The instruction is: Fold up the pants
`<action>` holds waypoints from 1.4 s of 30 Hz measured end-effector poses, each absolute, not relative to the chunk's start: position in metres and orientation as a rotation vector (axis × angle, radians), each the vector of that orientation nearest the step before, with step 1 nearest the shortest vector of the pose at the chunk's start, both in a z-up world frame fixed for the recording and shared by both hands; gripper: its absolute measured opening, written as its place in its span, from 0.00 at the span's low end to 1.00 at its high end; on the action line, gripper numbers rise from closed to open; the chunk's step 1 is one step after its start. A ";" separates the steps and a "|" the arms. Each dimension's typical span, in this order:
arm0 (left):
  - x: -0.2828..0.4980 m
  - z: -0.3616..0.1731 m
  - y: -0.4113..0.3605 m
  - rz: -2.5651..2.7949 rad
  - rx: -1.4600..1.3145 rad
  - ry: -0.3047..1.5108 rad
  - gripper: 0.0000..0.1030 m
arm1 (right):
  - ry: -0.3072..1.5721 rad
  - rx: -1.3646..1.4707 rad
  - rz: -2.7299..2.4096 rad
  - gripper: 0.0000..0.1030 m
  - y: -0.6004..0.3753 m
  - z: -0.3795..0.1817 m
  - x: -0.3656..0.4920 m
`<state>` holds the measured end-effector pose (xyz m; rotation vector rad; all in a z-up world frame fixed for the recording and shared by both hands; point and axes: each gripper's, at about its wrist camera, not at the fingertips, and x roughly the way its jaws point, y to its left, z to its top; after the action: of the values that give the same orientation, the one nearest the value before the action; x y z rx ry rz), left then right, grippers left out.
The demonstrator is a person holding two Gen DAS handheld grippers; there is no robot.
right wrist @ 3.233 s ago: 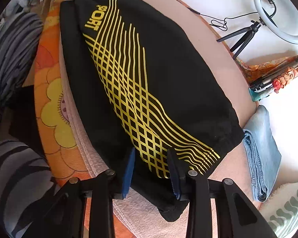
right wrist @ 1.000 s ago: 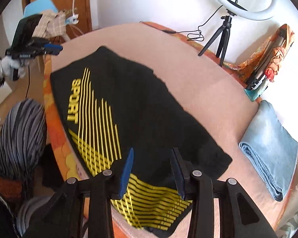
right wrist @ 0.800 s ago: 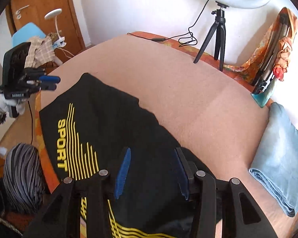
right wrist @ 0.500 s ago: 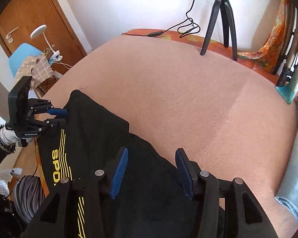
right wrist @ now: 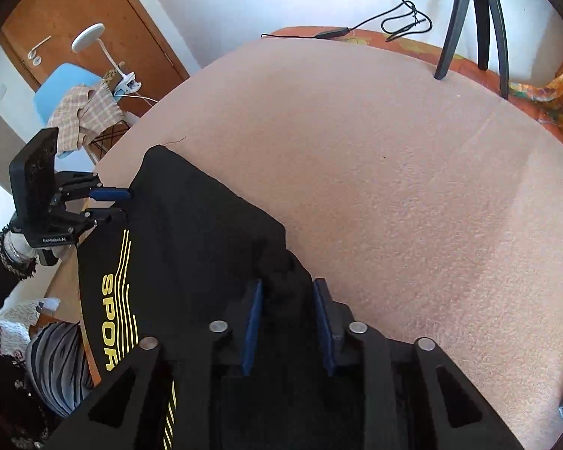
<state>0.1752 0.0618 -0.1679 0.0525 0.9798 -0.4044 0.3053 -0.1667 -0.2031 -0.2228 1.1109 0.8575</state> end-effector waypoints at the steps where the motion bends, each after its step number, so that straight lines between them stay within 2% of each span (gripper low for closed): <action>1: 0.175 -0.163 0.061 -0.412 0.040 0.964 0.26 | 1.086 -0.261 0.838 0.14 -0.165 -0.200 0.299; 3: 0.174 -0.151 0.056 -0.426 0.024 0.926 0.26 | 1.009 -0.338 0.809 0.09 -0.164 -0.191 0.283; 8: 0.182 -0.131 0.033 -0.499 -0.034 0.861 0.26 | 0.753 -0.646 0.758 0.07 -0.144 -0.180 0.222; 13: 0.187 -0.150 0.001 -0.572 -0.003 0.900 0.26 | 0.615 -0.792 0.771 0.07 -0.133 -0.184 0.182; 16: 0.188 -0.166 -0.011 -0.588 -0.001 0.948 0.26 | 0.611 -0.829 0.820 0.08 -0.133 -0.189 0.170; 19: 0.186 -0.179 -0.014 -0.584 -0.009 0.988 0.26 | 0.628 -0.846 0.844 0.15 -0.132 -0.197 0.164; 24: 0.179 -0.139 -0.001 -0.589 -0.112 0.838 0.26 | 0.637 -0.859 0.859 0.19 -0.133 -0.205 0.161; 27: 0.187 -0.132 -0.006 -0.614 -0.084 0.846 0.26 | 0.642 -0.852 0.866 0.28 -0.133 -0.208 0.163; 32: 0.188 -0.144 -0.024 -0.646 -0.032 0.879 0.26 | 0.641 -0.850 0.866 0.28 -0.131 -0.208 0.162; 36: 0.184 -0.169 -0.036 -0.691 0.034 1.016 0.26 | 0.658 -0.819 0.865 0.30 -0.135 -0.205 0.167; 42: 0.177 -0.177 -0.031 -0.706 -0.016 1.024 0.26 | 0.719 -0.543 0.888 0.30 -0.151 -0.175 0.192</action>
<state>0.1774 -0.0309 -0.1767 -0.0155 1.0243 -0.7060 0.1919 -0.1513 -0.1746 -0.5425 0.7188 0.8877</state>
